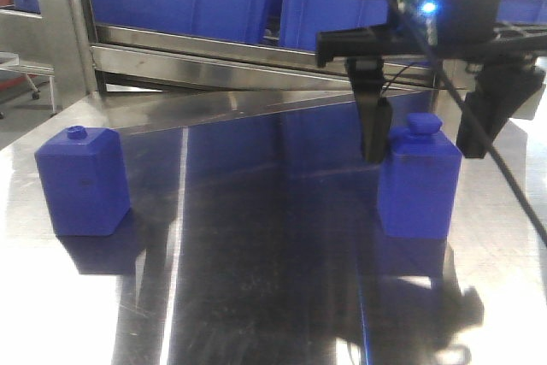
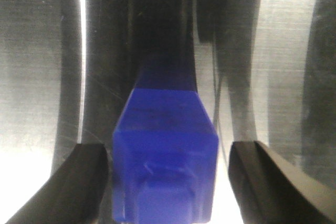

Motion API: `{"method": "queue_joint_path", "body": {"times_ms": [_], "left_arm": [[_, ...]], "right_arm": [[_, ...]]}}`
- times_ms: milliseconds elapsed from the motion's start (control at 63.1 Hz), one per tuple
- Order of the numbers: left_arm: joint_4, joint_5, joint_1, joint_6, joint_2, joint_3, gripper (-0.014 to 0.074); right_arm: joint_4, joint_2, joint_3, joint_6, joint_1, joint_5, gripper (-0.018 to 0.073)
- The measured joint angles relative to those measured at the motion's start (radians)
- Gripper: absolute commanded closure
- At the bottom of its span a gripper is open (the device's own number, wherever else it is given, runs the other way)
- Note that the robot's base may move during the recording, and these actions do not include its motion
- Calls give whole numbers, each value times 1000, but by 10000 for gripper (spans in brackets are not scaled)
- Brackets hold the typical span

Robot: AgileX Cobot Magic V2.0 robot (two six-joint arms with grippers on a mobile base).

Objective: Pick and sort blue part to right shelf
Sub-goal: 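Lower the right gripper over the blue part nearer the right arm, then close the right gripper on the blue part and lift it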

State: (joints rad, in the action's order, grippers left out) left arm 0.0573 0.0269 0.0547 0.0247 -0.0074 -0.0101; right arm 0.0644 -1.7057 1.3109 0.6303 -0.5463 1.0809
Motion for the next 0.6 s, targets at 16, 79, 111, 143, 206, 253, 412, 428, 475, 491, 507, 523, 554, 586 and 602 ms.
{"method": "queue_joint_path", "body": {"times_ms": [16,79,111,143,206,253,412,428,475,491,507,523,554,586,602], "left_arm": [[0,0,0,0,0,0,461],[0,0,0,0,0,0,461],[0,0,0,0,0,0,461],[0,0,0,0,0,0,461],[0,0,0,0,0,0,461],[0,0,0,0,0,0,461],[0,0,0,0,0,0,461],[0,0,0,0,0,0,461],[0,0,0,0,0,0,461],[0,0,0,0,0,0,461],[0,0,0,0,0,0,461],[0,0,0,0,0,0,461],[0,0,0,0,0,0,461],[0,0,0,0,0,0,461],[0,0,0,0,0,0,461]], "right_arm": [[-3,-2,-3,1,0,-3,-1],[-8,-7,-18,4,0,-18,-1],[-9,-9,-26,4,0,-21,-1],[-12,-9,-33,4,0,-28,-1],[-13,-9,-44,4,0,-41,-1],[-13,-9,-46,4,0,-47,-1],[-13,-20,-46,4,0,-57,28],[-13,-22,-46,4,0,-57,33],[-13,-30,-46,4,0,-57,66],[-13,-32,-46,4,0,-57,83],[-13,-36,-46,4,0,-57,94],[-13,-38,-46,4,0,-57,108],[-13,-40,-46,4,0,-57,123],[-13,-40,-46,6,0,-57,134],[-13,-40,-46,6,0,-59,136]]}}
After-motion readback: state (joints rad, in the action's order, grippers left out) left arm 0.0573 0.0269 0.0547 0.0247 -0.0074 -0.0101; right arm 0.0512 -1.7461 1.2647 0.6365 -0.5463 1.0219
